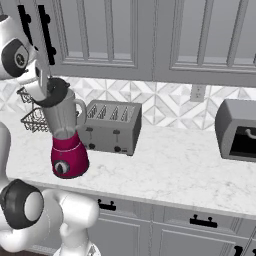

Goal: Close the lid blender by securely placing the lid on top.

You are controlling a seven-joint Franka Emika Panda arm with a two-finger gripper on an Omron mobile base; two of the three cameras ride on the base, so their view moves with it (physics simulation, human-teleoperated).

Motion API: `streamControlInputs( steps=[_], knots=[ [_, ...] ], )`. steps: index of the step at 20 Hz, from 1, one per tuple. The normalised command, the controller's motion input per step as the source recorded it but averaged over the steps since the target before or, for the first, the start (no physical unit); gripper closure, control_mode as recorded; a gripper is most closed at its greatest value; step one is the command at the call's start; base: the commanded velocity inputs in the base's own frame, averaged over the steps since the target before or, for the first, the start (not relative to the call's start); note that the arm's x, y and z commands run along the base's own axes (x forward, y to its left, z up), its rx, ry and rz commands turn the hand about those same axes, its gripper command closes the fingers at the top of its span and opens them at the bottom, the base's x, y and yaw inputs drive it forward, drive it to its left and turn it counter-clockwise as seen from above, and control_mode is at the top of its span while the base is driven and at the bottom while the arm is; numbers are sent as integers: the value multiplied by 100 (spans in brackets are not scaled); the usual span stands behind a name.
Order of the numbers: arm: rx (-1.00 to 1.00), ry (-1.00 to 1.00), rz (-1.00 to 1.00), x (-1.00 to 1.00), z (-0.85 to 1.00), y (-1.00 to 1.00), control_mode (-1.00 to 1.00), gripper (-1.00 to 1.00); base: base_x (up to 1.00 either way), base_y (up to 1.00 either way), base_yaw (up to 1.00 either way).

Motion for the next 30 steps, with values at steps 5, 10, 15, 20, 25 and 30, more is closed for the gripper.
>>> streamControlInputs(
  steps=[5, 10, 15, 20, 25, 30],
  knots=[
    [5, 1, -6, 30, 0, 15, -100, 100, 0, 0, 0],
    [4, 2, -2, 24, 0, 6, -100, 100, 0, 0, 0],
    [1, 2, 0, 24, 0, 0, -100, 100, 0, 0, 0],
    [0, 4, 0, 29, 0, 7, -100, 100, 0, 0, 0],
    [0, 4, 0, 43, 0, 14, -100, 100, 0, 0, 0],
    [0, 1, 0, 47, -4, 14, -100, 100, 0, 0, 0]
  ],
)
